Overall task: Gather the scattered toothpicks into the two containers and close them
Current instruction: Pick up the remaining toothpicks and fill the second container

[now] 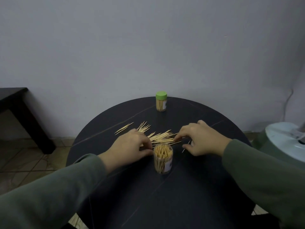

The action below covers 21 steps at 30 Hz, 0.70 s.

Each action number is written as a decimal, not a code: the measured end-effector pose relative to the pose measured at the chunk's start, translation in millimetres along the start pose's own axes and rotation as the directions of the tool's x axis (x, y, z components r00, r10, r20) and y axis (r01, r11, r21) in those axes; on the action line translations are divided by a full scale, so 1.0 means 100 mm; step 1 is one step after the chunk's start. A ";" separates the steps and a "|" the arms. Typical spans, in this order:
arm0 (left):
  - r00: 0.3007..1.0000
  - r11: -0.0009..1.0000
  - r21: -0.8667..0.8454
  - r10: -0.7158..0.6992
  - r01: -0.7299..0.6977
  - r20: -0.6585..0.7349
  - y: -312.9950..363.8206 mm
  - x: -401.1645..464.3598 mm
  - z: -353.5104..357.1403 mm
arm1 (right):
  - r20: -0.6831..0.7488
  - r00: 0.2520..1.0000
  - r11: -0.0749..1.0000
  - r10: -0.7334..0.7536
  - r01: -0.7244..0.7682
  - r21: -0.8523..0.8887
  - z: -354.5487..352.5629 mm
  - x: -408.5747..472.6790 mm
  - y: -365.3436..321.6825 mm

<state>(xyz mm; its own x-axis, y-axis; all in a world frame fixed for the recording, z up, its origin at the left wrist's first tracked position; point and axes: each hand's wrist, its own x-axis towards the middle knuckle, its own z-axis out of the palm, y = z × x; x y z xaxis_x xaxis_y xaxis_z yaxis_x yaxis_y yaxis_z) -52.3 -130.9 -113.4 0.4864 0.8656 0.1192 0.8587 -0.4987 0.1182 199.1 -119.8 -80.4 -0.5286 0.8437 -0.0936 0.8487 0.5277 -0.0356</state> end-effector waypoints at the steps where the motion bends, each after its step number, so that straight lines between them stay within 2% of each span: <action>1: 1.000 1.000 -0.004 -0.006 0.006 0.021 0.04 0.02 0.02 | 0.024 1.000 0.999 0.010 -0.009 -0.039 0.00 0.02 0.02; 6: 0.992 0.998 0.004 -0.058 0.058 0.115 0.10 0.13 0.01 | 0.112 0.993 0.988 0.039 -0.021 -0.155 -0.02 0.10 0.00; 10: 0.963 0.988 -0.031 -0.138 0.149 0.230 0.10 0.23 -0.06 | 0.117 0.993 0.971 0.020 0.009 -0.238 0.00 0.18 -0.05; 15: 0.922 0.977 0.046 -0.214 0.210 0.321 0.04 0.30 -0.12 | 0.115 0.993 0.973 -0.003 0.029 -0.230 0.05 0.27 -0.06; 17: 0.918 0.969 0.070 -0.248 0.239 0.308 0.02 0.30 -0.12 | 0.086 0.996 0.976 -0.028 0.046 -0.213 0.09 0.31 -0.06; 21: 0.941 0.959 0.098 -0.279 0.264 0.191 -0.03 0.28 -0.11 | -0.059 0.995 0.988 -0.082 0.073 -0.136 0.22 0.37 -0.09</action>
<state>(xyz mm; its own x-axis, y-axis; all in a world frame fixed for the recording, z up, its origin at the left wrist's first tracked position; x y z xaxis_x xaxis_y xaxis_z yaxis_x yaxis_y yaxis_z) -43.0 -105.5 -99.7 0.2494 0.9622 -0.1095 0.9682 -0.2454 0.0484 172.9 -95.7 -105.3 -0.5967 0.8019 -0.0311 0.7970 0.5967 0.0933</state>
